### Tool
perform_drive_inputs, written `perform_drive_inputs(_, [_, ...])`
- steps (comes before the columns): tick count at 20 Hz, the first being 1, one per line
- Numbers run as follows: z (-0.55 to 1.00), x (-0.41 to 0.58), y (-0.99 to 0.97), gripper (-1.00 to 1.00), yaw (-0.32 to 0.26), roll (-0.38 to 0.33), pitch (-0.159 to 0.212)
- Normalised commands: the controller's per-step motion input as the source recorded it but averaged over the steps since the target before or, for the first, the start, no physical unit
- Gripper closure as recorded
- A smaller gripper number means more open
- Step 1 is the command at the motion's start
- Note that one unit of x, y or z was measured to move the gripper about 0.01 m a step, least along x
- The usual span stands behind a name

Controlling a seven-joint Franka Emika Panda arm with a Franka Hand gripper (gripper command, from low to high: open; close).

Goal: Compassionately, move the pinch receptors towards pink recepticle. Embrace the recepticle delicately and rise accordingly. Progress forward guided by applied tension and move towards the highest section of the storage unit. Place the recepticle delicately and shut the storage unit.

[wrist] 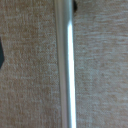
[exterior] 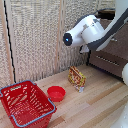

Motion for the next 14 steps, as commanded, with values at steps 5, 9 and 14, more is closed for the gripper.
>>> perform_drive_inputs(5, [0.01, 0.000, -0.32, 1.00, -0.186, 0.000, -0.014])
perform_drive_inputs(9, [0.05, 0.008, -0.23, 1.00, -0.168, 0.020, -0.036])
perform_drive_inputs(14, [0.11, 0.000, -0.30, 1.00, -0.127, 0.030, -0.044])
